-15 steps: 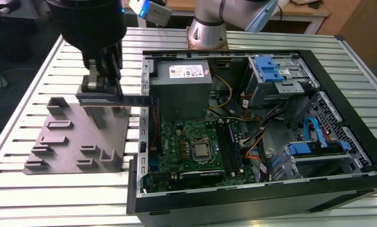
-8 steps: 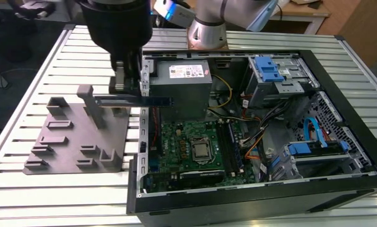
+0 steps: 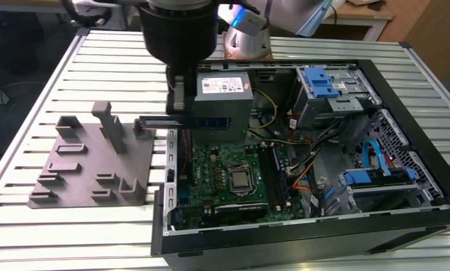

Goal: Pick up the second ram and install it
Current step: 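Pick up the second ram and move it above second insertion slot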

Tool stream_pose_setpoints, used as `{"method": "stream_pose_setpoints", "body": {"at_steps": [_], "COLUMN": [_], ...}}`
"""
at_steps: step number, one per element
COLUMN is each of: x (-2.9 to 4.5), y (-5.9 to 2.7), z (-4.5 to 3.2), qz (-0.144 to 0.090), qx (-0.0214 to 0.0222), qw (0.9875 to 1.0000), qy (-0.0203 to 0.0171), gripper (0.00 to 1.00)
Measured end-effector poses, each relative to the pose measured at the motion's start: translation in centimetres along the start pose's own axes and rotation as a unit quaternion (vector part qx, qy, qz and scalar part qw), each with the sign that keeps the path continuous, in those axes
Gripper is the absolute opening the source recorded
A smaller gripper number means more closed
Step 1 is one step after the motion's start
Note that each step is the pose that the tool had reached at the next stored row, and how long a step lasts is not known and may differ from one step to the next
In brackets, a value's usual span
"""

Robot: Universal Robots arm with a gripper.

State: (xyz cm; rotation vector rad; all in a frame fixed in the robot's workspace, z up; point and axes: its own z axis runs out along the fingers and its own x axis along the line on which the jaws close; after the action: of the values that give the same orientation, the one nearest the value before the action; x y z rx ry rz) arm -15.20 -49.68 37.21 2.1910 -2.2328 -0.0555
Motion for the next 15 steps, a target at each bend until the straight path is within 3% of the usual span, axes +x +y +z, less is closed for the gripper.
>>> {"method": "stream_pose_setpoints", "body": {"at_steps": [9,15], "x": [-0.09,-0.12], "y": [-4.12,-6.86], "z": [0.28,1.06], "qz": [0.000,0.000], "qx": [-0.0021,-0.0052], "qw": [1.0000,1.0000], "qy": [0.0000,0.0001], "gripper": [0.13,0.13]}}
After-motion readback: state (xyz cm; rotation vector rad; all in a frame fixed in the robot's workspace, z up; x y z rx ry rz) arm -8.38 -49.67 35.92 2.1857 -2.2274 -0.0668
